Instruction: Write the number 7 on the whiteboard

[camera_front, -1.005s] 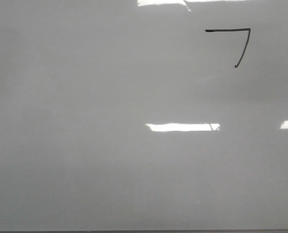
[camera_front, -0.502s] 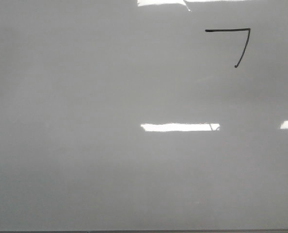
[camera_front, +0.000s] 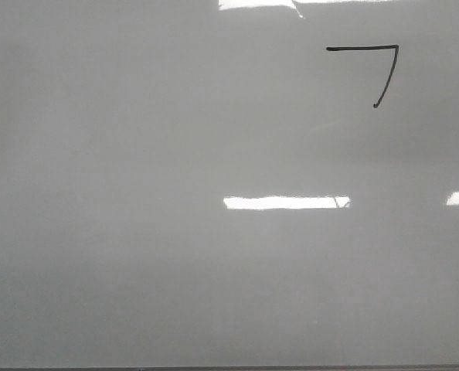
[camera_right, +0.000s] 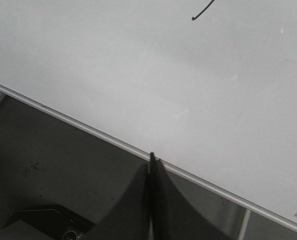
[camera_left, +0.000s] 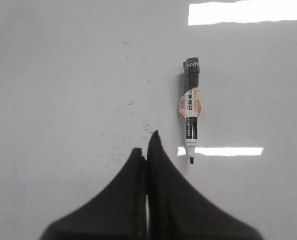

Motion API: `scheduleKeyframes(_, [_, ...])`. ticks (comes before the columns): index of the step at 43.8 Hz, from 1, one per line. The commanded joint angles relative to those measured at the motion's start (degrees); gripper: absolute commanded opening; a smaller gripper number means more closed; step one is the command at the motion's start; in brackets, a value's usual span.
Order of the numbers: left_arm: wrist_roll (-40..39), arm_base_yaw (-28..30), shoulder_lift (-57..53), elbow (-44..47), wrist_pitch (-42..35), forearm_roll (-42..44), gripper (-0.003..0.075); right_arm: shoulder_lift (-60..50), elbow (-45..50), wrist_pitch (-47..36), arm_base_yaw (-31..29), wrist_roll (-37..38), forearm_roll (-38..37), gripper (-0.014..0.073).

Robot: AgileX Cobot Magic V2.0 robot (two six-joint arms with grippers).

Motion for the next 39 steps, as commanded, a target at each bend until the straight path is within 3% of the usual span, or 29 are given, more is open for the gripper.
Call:
scheduleKeyframes(1, [0.0,0.0,-1.0,0.2,-5.5,-0.6,-0.002,-0.1,-1.8,-3.4,-0.4,-0.1,-0.9,-0.0068])
scheduleKeyframes(39, [0.0,-2.5,-1.0,0.2,-5.5,-0.6,-0.002,-0.1,-1.8,-3.4,-0.4,-0.1,-0.9,-0.0068])
